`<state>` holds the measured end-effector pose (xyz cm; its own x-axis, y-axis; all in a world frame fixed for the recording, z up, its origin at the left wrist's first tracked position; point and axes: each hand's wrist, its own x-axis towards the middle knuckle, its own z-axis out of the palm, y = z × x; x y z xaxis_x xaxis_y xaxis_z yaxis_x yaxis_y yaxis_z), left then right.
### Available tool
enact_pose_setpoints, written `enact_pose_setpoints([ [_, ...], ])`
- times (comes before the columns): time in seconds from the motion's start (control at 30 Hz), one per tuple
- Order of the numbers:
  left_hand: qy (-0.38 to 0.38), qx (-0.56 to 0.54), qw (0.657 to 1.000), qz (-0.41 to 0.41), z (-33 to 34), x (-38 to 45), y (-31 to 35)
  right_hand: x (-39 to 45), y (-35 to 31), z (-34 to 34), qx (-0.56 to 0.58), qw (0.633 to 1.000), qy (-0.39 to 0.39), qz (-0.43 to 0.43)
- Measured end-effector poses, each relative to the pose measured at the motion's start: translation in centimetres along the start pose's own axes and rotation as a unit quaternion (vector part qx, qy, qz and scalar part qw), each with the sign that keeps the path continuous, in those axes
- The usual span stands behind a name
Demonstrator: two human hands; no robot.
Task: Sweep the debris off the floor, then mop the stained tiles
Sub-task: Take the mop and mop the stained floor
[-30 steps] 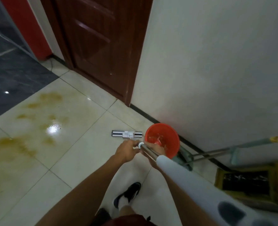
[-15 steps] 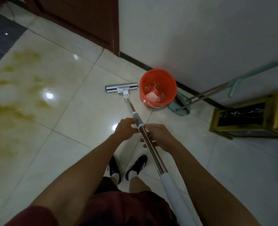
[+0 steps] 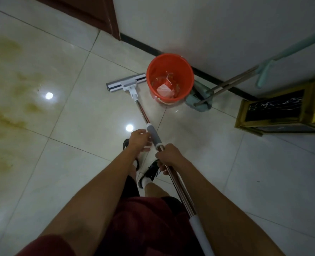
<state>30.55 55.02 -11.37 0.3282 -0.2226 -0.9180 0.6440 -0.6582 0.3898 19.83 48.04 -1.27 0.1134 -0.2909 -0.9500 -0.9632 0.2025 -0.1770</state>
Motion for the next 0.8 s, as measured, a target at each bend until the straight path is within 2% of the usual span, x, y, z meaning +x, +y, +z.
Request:
enact_pose_setpoints([
  [0.13, -0.063, -0.096, 0.991, -0.066, 0.1, 1.8, 1.5, -0.1, -1.3, 1.3, -0.064, 0.996, 0.053, -0.035],
  [0.23, -0.089, -0.134, 0.984, -0.078, 0.3, 2.5, 3.3, -0.3, -2.1, 1.8, -0.124, 0.987, 0.083, -0.062],
  [0.37, -0.068, -0.108, 0.989, -0.07, 0.3, 2.7, 4.8, -0.6, -2.7, 1.4, -0.183, 0.971, 0.113, -0.103],
  [0.53, -0.04, -0.107, 0.992, -0.049, 2.0, 1.9, 5.5, -0.9, -2.1, -0.8, -0.226, 0.96, 0.111, -0.125],
  [0.7, -0.018, -0.148, 0.988, -0.047, 3.9, 0.5, 4.9, -1.0, -1.0, -3.4, -0.274, 0.947, 0.084, -0.146],
  [0.8, 0.004, -0.196, 0.98, -0.043, 3.4, -0.5, 4.5, -1.8, -0.9, -3.8, -0.323, 0.922, 0.087, -0.197],
])
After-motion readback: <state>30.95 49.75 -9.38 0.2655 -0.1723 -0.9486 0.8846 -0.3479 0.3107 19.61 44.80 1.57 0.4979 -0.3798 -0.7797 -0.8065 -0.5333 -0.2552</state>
